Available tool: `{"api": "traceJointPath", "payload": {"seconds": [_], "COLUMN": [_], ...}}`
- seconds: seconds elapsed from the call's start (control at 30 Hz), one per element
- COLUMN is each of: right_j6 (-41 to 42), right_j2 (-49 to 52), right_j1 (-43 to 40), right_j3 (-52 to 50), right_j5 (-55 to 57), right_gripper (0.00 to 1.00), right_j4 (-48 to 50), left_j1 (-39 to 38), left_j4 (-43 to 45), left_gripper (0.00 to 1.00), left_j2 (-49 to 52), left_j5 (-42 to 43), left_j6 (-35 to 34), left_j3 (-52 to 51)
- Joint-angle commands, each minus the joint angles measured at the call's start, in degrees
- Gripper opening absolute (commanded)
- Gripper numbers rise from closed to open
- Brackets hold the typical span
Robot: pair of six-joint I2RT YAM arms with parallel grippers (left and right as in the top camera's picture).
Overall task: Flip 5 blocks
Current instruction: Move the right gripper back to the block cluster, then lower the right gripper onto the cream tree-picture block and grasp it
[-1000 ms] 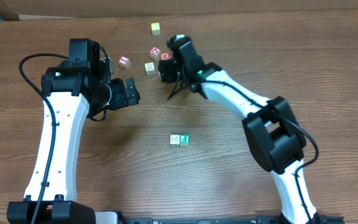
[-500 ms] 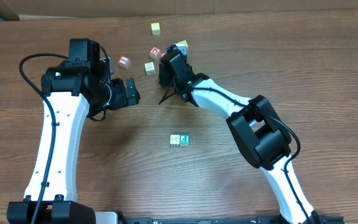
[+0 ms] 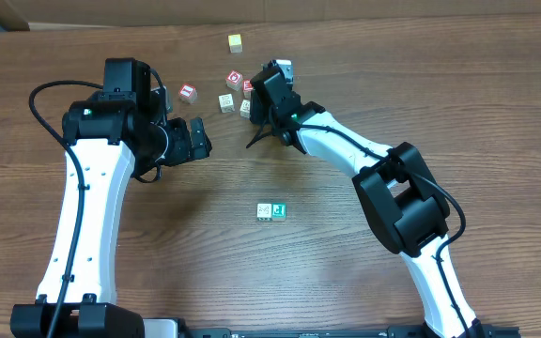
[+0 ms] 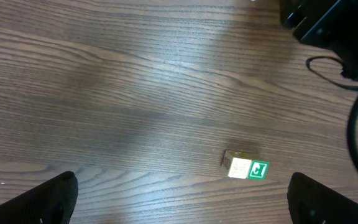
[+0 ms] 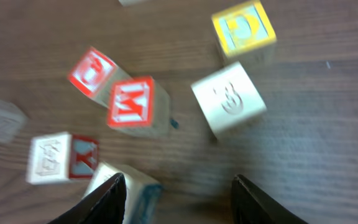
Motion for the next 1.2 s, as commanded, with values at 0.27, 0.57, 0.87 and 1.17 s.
{"api": "traceJointPath", "payload": {"seconds": [0.27, 0.57, 0.87, 1.17], "right_j6": [1.8, 3.2, 2.9, -5.3], "right_j2": [2.0, 5.2, -2.3, -12.6], "right_j1": [2.8, 2.7, 0.7, -1.3], "right_j3": [-0.1, -0.1, -0.1, 0.0], "right_j5": [0.3, 0.3, 2.3, -2.4], "right_gripper": [0.56, 0.56, 0.46, 0.58], "right_j4": [6.6, 6.1, -3.9, -14.6], "left_j1": [0.1, 0.1, 0.1, 0.1], "left_j4": [0.2, 0.2, 0.2, 0.2], "left_gripper": [1.0, 1.0, 1.0, 1.0], "left_j2": [0.2, 0.2, 0.2, 0.2], "left_j5": [-0.2, -0.2, -0.2, -0.2], "left_j6": [0.1, 0.1, 0.1, 0.0], "left_j3": [1.3, 1.3, 1.3, 1.3]}}
